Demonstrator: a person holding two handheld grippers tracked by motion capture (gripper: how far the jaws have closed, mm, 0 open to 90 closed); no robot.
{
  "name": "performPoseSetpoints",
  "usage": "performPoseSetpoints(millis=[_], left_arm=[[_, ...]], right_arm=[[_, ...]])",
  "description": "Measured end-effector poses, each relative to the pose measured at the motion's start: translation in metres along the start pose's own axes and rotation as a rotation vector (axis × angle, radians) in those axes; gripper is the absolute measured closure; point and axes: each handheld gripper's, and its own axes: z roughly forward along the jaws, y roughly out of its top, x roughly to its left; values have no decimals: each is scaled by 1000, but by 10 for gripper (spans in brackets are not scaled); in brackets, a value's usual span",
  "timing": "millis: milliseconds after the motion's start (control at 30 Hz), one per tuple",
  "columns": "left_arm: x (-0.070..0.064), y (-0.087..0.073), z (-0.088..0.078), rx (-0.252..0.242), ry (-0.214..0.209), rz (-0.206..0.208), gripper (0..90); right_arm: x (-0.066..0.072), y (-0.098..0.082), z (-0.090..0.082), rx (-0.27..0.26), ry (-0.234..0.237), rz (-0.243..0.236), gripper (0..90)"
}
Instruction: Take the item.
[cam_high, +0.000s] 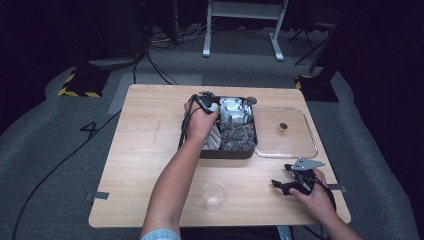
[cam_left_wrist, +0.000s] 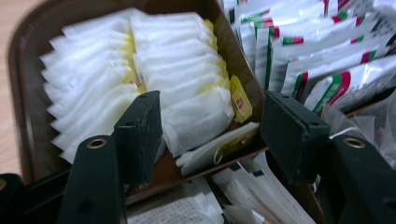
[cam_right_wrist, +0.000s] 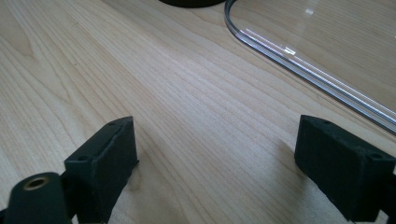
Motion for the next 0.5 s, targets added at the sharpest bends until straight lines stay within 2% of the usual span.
performPoseSetpoints(millis=[200,500], left_arm=[[1,1,5,43,-5,-17,407],[-2,2,13,58,-18,-32,408]], right_arm=[[0,0,0,0,0,-2,133],[0,0,0,-1,0,-2,133]])
